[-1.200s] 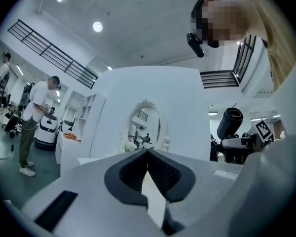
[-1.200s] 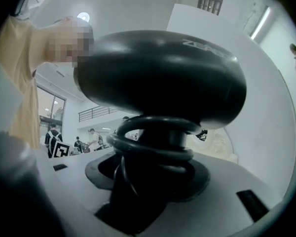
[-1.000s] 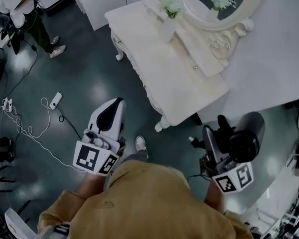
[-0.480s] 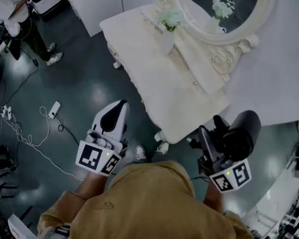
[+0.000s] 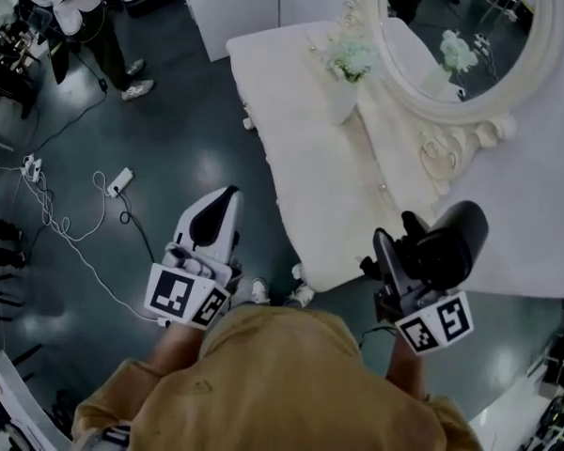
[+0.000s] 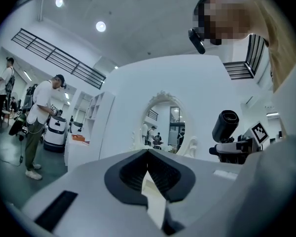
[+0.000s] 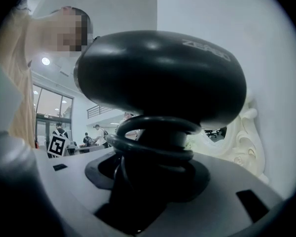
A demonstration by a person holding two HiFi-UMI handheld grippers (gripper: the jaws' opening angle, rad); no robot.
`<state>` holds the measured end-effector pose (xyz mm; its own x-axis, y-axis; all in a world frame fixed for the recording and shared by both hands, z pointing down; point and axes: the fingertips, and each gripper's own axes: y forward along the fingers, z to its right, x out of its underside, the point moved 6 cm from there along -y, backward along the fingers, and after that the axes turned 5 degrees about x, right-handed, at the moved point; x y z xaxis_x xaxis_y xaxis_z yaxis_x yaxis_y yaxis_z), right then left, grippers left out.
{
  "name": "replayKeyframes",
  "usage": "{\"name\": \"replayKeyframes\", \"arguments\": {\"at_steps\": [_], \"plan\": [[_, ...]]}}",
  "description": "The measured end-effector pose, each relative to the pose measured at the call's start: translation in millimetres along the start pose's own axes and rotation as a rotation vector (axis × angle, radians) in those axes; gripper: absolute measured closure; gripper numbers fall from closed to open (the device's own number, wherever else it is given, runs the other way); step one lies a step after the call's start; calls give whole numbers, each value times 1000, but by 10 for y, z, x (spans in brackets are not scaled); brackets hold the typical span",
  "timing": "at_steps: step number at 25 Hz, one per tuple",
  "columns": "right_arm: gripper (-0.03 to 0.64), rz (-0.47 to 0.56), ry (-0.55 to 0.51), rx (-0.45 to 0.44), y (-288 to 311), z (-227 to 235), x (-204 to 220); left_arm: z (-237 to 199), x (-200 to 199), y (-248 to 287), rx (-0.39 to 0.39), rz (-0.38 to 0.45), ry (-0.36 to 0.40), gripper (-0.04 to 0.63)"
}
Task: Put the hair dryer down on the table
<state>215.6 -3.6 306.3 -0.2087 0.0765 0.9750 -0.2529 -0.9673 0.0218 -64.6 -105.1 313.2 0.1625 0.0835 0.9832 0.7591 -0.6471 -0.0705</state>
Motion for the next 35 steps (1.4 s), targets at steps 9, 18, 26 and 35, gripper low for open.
{"name": "replayKeyframes", "arguments": {"at_steps": [9, 18, 26, 35], "plan": [[374, -44, -13, -36, 378, 268, 150, -7, 12, 135, -38, 12, 28, 592], [374, -115, 7, 4, 762, 502, 426, 53, 39, 242, -15, 18, 28, 592], [374, -227, 0, 42, 1126, 676, 893, 5, 64, 26, -91, -1, 32, 592], [374, -370, -26, 35, 1585, 819, 1477, -72, 79, -261, -182, -23, 60, 592]]}}
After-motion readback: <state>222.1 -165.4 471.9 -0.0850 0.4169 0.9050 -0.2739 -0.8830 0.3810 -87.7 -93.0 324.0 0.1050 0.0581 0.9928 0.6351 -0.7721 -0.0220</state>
